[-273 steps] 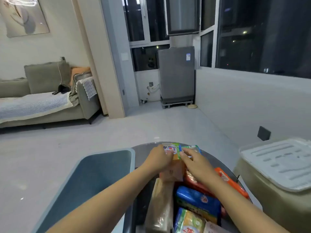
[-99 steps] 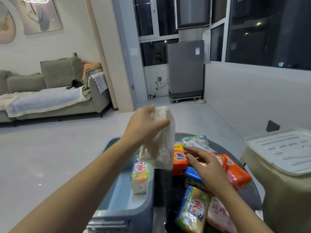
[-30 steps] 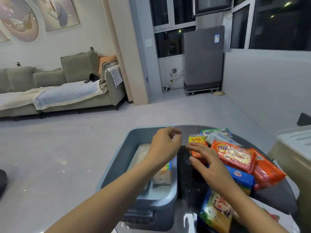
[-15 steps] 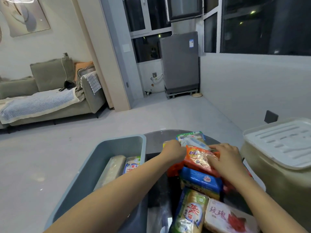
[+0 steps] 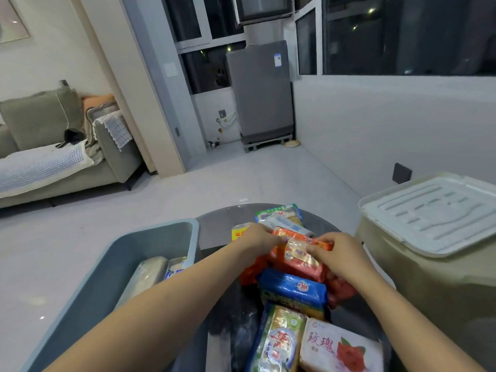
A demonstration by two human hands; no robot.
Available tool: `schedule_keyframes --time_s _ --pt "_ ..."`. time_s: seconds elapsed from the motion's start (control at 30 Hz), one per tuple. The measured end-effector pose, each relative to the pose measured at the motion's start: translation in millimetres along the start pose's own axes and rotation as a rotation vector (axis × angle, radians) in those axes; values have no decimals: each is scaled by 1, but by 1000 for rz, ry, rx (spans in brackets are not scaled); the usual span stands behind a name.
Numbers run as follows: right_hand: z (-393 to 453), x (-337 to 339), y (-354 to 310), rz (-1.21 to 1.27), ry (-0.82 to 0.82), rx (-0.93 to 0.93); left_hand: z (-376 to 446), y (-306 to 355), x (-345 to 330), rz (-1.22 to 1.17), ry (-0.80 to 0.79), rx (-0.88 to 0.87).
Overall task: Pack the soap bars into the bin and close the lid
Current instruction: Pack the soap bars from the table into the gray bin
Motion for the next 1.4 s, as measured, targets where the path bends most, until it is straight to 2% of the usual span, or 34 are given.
schedule_keyframes --time_s 0.1,0.2,0.3,0.4,0.6,0.8,0.93,1.13,1.27,1.4 --pt "0 11 3 112 53 -1 -6 11 5 -148 -20 -40" --pt "-1 28 6 168 100 -2 -11 22 3 -309 -105 -52" --pt "-3 40 17 224 84 -71 -15 37 -7 -350 -145 -114" --pt "-7 45 30 312 53 -174 -15 50 -18 -392 -118 -160" --pt "-11 54 43 241 26 -237 -14 50 -40 -359 -84 -130" --pt "-4 55 39 1 17 -171 -12 27 -54 -349 31 58" --pt "-3 46 37 10 -37 -197 -20 18 -76 -399 -103 222" --pt "-3 35 37 184 -93 -223 -23 36 -88 -419 -246 141" --pt "-6 35 41 258 -46 -249 -28 39 -93 -382 -267 117" --pt "-14 43 34 389 27 -216 -33 44 -82 -519 -267 79"
Point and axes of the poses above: each hand's wrist, its own z-axis towards the middle knuckle, its own x-axis out of the back of the hand, y = z × x, the point moved 8 cm from there along z, towards the middle knuckle, and after that the axes turned 14 degrees about z, right-handed, at the moved point
